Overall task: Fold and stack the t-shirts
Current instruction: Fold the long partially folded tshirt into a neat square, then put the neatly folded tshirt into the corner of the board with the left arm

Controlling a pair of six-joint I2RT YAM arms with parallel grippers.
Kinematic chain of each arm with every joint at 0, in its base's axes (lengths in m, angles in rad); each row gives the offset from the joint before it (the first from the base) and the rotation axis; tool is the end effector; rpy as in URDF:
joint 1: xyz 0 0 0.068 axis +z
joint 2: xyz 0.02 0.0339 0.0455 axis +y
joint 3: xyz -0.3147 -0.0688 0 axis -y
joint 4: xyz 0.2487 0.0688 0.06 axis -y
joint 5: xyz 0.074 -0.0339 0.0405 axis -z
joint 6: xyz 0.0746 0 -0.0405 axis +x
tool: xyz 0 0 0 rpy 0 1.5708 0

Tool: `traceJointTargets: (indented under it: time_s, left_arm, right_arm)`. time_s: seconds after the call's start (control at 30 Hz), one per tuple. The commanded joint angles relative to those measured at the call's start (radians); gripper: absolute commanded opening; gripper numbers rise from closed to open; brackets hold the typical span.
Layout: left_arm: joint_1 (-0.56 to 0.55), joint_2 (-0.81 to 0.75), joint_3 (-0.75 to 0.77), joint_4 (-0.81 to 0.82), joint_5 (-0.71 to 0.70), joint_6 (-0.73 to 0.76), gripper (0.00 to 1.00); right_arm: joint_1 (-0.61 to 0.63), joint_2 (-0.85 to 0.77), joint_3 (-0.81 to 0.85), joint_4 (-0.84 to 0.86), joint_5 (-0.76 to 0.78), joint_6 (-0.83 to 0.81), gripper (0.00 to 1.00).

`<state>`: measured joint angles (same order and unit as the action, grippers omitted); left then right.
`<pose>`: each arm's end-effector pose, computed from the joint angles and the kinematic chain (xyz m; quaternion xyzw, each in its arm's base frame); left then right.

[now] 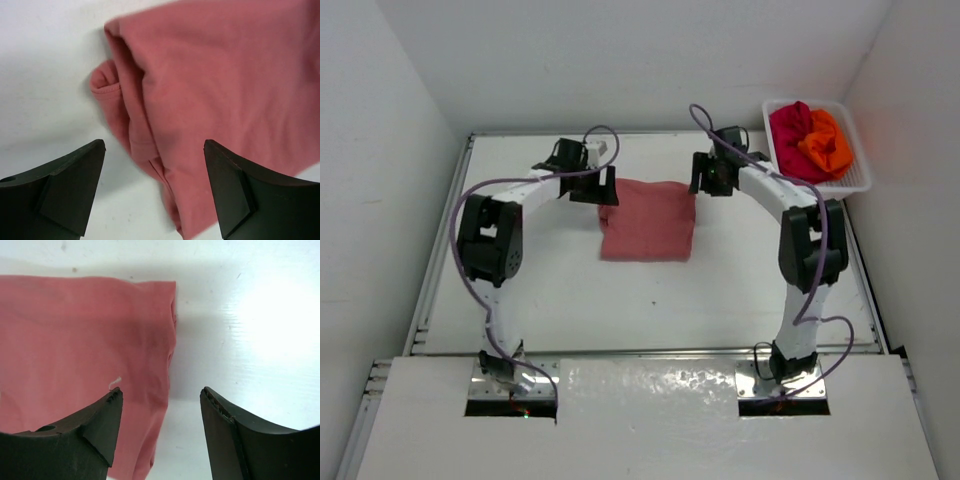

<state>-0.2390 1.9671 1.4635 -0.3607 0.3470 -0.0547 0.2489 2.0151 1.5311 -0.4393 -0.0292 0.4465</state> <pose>0.4621 -0.1387 0.2267 0.1445 0.9148 -0.2101 0.3134 0.4772 0.1235 0.2165 0.0889 0.9438 0.1214 0.2943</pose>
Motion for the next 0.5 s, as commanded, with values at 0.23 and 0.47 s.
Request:
traceJointTargets:
  time_s: [0.23,0.47]
  left_arm:
    - [-0.032,0.156,0.049,0.002,-0.033,-0.020,0.73]
    - [-0.039,0.193,0.021,0.062,0.098,-0.074,0.37]
  right_arm:
    - [-0.016,-0.314,-0.227,0.028,0.058,-0.026,0.62]
    - [-0.034,-0.441,-0.302,0.013,0.077,-0.031,0.62]
